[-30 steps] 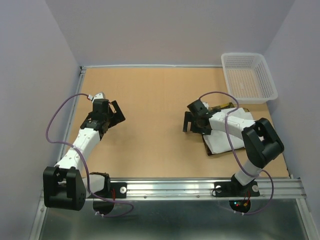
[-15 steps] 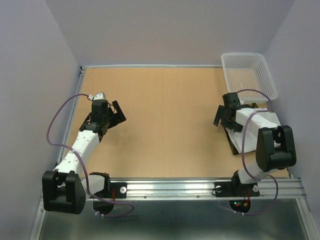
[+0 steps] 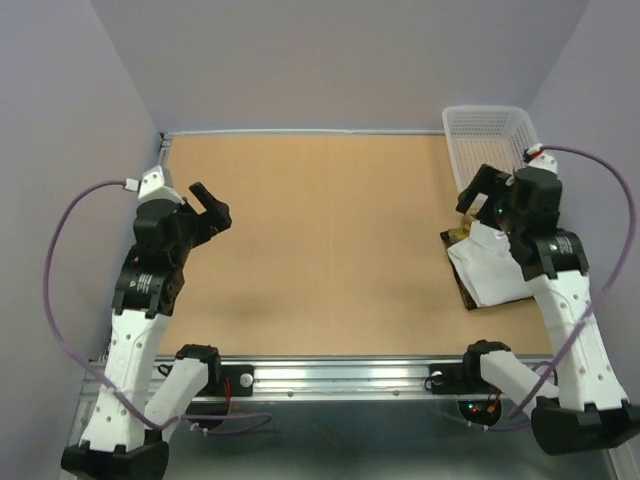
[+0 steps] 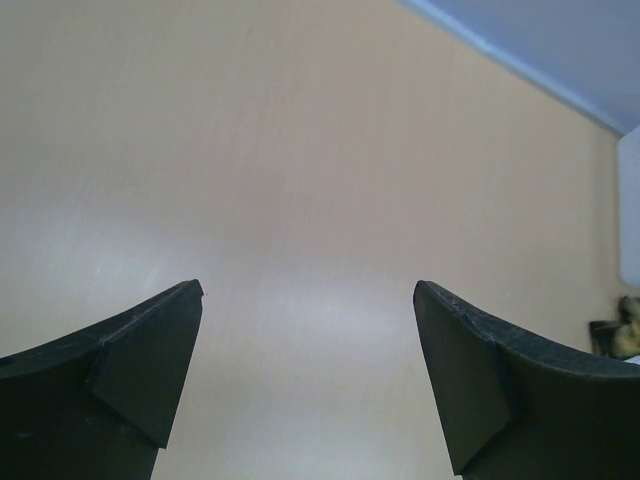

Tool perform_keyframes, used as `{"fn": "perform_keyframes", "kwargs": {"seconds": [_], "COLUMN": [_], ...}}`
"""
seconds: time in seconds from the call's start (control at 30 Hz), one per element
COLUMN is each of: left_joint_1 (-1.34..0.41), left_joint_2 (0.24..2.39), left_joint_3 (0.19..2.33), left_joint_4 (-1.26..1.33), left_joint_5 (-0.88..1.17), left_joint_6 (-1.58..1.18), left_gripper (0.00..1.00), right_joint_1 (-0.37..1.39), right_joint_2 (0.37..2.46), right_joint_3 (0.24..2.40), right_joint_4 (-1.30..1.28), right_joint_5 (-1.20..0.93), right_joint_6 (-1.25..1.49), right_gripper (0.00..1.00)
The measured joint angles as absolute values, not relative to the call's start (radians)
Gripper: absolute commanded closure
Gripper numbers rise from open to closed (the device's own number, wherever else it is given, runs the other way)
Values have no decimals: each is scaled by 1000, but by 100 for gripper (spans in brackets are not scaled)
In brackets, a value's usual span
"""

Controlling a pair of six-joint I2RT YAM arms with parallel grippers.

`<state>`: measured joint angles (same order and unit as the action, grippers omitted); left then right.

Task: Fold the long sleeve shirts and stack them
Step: Neatly place the folded shirt to the corner

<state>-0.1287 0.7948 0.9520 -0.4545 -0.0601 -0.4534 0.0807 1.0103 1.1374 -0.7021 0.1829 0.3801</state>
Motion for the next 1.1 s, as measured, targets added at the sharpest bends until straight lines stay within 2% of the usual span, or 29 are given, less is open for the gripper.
{"fn": "perform_keyframes", "kwargs": {"seconds": [0.2,0.3,0.5,0.73,1.1], "left_joint_1": [-129,-129,-129,-129,-129], "left_joint_2": [587,425,248,129,76], "left_joint_3": [1141,1147,1151,1135,1105], "left_joint_4": [-577,-638,-762,-884,-981], "left_joint_5": [-129,-169,-205,-213,-210], "left_joint_6": [-486,-496,-490,-492,-479], "left_gripper": [1,1,1,1,1], "right_joint_1": [93,93,96,109,134], "right_joint_2": [690,519,245,133,85], "right_joint_3": [1247,1246,1248,1188,1144], "right_joint_4": [-777,-837,-902,-996,-1032], "right_joint_5": [228,232,227,205,176], "right_joint_6": [378,381,383,393,396], "right_gripper": [0,0,0,0,0]}}
